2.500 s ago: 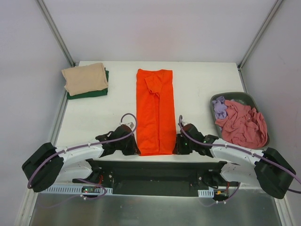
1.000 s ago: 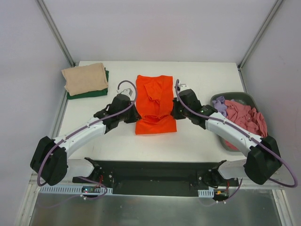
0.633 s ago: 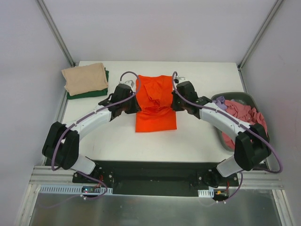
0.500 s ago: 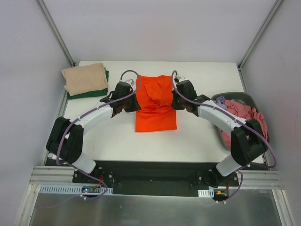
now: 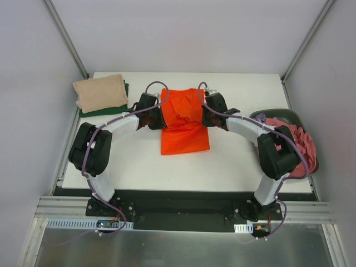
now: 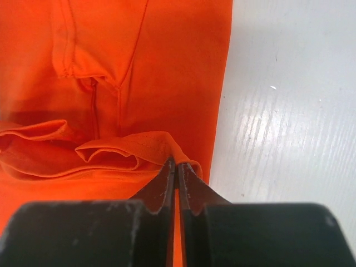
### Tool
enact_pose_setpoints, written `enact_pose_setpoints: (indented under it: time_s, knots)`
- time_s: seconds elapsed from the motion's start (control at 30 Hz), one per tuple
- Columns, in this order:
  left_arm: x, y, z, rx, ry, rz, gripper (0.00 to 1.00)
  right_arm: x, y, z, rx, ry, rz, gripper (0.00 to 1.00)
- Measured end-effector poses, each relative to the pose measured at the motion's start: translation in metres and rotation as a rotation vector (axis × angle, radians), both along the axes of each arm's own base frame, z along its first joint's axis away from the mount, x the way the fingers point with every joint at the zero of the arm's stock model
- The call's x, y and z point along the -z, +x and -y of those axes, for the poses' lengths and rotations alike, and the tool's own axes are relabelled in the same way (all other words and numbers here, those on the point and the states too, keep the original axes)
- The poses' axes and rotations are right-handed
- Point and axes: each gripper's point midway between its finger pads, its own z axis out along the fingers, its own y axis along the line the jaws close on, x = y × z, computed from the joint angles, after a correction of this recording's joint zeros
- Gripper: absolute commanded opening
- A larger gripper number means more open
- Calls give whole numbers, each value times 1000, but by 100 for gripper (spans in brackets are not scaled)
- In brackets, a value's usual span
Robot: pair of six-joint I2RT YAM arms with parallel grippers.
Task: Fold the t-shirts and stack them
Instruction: Fold the folded rectangular tshirt in 1/3 of the way
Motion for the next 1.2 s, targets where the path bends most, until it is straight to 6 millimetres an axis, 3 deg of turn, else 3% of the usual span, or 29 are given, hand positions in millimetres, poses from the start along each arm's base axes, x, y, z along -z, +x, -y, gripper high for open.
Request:
enact_pose_setpoints:
  time_s: [0.03, 0.1, 0.13, 0.2, 0.27, 0.33, 0.37, 0.43, 0.57, 0.77, 0.87, 1.0, 1.2]
  knots:
    - [3, 1, 1, 2, 1, -8, 11, 4, 2, 0, 2, -3, -5, 5]
    - [10, 3, -1, -1, 6, -23, 18, 11, 6, 0, 7, -10, -13, 18]
    - [13, 4, -2, -4, 9, -30, 26, 15, 7, 0, 10, -15, -16, 25]
    - [18, 6, -4, -1, 15, -38, 40, 20, 9, 2, 20, -29, -19, 29]
    - [19, 9, -4, 4, 12, -43, 62, 21, 13, 5, 27, -46, -13, 42]
    - [17, 13, -5, 7, 8, -40, 93, 19, 18, 5, 29, -54, -5, 52]
    - [15, 14, -4, 8, 1, -38, 99, 17, 20, 6, 29, -58, 1, 58]
    - [9, 16, -3, 12, -16, -31, 99, 11, 25, 7, 30, -64, 18, 95]
    - [-13, 4, -6, 8, -39, -2, 99, -2, 20, 12, 28, -69, 41, 96]
    - [-39, -45, -19, -5, -108, 43, 99, -30, -28, 27, 13, 7, 60, 96]
    - [-26, -74, -23, -10, -124, 15, 99, -26, -59, 29, -4, 70, 20, 96]
    - [4, -106, -26, -17, -125, -78, 99, 5, -95, 31, 9, 129, -102, 96]
    - [18, -115, -23, -39, -160, -130, 86, 33, -116, 30, 82, 189, -232, 97]
